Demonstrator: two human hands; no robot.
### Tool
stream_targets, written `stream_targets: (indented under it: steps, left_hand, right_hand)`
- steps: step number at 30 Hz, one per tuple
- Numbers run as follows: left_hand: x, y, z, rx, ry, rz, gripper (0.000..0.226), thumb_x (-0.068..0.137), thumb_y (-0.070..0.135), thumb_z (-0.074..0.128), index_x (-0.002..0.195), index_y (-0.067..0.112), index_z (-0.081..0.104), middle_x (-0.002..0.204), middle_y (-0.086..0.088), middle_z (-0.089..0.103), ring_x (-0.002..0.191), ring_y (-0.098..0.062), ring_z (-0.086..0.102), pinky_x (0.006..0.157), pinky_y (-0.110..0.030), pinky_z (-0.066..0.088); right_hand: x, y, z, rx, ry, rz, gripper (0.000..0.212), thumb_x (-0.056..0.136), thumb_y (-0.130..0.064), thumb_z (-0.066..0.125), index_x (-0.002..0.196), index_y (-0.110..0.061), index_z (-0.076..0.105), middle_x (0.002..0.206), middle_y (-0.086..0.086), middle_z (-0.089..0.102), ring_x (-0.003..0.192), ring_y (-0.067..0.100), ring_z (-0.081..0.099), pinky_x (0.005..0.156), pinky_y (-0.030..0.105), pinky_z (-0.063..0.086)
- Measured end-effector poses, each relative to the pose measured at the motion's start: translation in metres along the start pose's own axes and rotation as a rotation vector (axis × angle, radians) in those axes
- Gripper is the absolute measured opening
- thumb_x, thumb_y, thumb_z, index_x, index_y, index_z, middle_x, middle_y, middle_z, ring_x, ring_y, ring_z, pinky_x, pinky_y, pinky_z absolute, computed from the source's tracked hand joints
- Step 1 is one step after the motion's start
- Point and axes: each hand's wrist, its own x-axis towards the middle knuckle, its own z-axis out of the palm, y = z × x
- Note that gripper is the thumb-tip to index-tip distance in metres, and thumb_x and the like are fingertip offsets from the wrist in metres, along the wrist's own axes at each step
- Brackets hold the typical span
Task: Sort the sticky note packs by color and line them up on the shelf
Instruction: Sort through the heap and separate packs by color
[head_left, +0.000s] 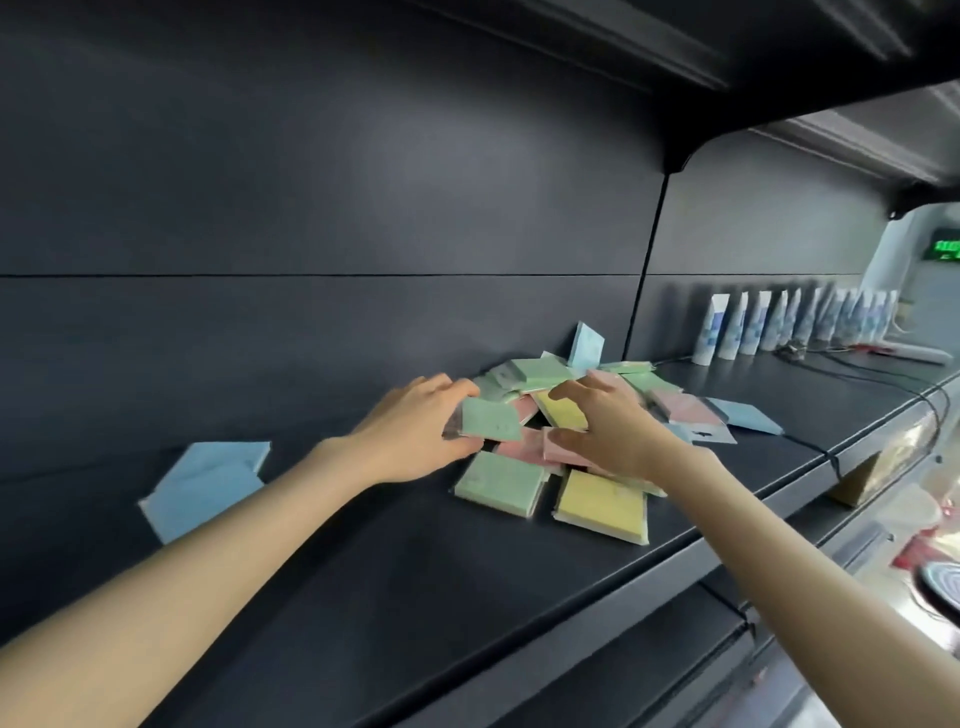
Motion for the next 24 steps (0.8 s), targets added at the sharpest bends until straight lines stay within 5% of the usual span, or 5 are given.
stream_targets:
  steps: [13,24]
  left_hand:
    - [0.05,-0.013,0.041,-0.152,-0.078,-0.172,0.061,0.084,0.052,0.061,0.136,0.026,0.041,0.142,0.012,0.04,0.127,-0.009,0.04,0.102,-0.028,0.036]
    - [0.027,0.026,0.062,-0.084,-0.165,-0.598,0.078,0.072,0.074,0.055,0.125,0.016,0.053,0.126,0.012,0.04,0.12,-0.011,0.039,0.093,-0.026,0.038]
  right_hand:
    - [0.087,0.041,0.046,0.146,-0.109,-0.13,0.053,0.088,-0.038,0.062,0.134,-0.018,0.046,0.133,0.006,0.051,0.118,0.024,0.049,0.093,0.032,0.039]
    - [0.116,0.051,0.064,0.241,-0.237,-0.387,0.067,0.087,-0.043,0.061,0.14,-0.009,0.04,0.141,0.013,0.045,0.13,0.03,0.039,0.105,0.036,0.034]
